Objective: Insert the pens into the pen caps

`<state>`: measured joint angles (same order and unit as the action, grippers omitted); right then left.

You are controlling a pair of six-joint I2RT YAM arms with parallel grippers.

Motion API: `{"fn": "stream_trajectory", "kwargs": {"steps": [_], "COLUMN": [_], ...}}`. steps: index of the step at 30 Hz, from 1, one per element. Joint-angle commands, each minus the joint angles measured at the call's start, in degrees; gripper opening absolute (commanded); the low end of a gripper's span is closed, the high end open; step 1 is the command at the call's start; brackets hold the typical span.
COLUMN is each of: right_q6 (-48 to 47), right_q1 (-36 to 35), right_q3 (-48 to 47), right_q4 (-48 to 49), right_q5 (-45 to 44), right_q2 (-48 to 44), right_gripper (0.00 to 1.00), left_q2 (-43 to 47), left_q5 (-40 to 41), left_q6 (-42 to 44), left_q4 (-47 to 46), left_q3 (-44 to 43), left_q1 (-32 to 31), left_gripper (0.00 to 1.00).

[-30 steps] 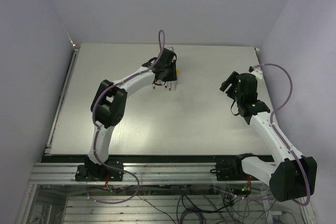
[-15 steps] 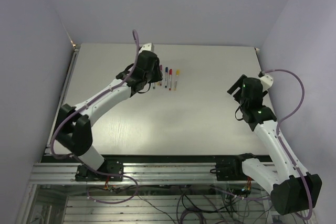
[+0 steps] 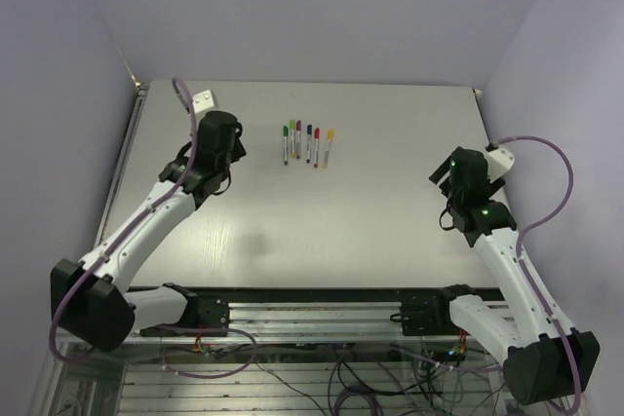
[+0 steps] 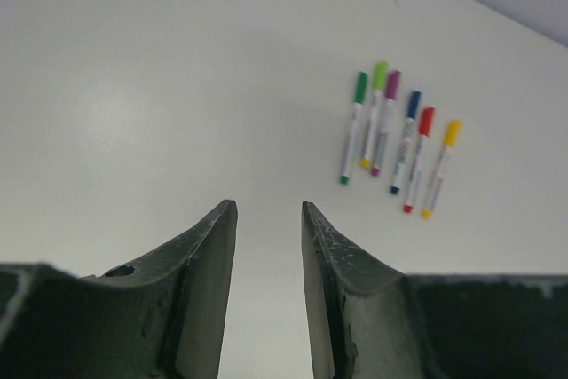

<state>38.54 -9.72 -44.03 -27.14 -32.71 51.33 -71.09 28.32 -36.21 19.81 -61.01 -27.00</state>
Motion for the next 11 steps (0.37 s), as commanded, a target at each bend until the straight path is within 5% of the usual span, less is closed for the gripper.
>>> {"fn": "stream_trajectory", "kwargs": {"steps": [1, 11], "right_q6": [0.9, 1.5], "right_q1": [0.3, 0.3], "right_q3": [0.1, -0.4], "right_q4": [-1.7, -2.1], "right_q5": [-2.8, -4.2], "right_q2": [0.6, 1.3], "right_gripper": [0.75, 0.72], "left_q2": [5.4, 9.1], "left_q5": [4.5, 5.6], "left_q6": [0.9, 1.1], "left_q4": [2.2, 5.3], "left_q3": [3.5, 4.7], "left_q1": [2.7, 5.1], "left_gripper": [0.45, 0.46]}}
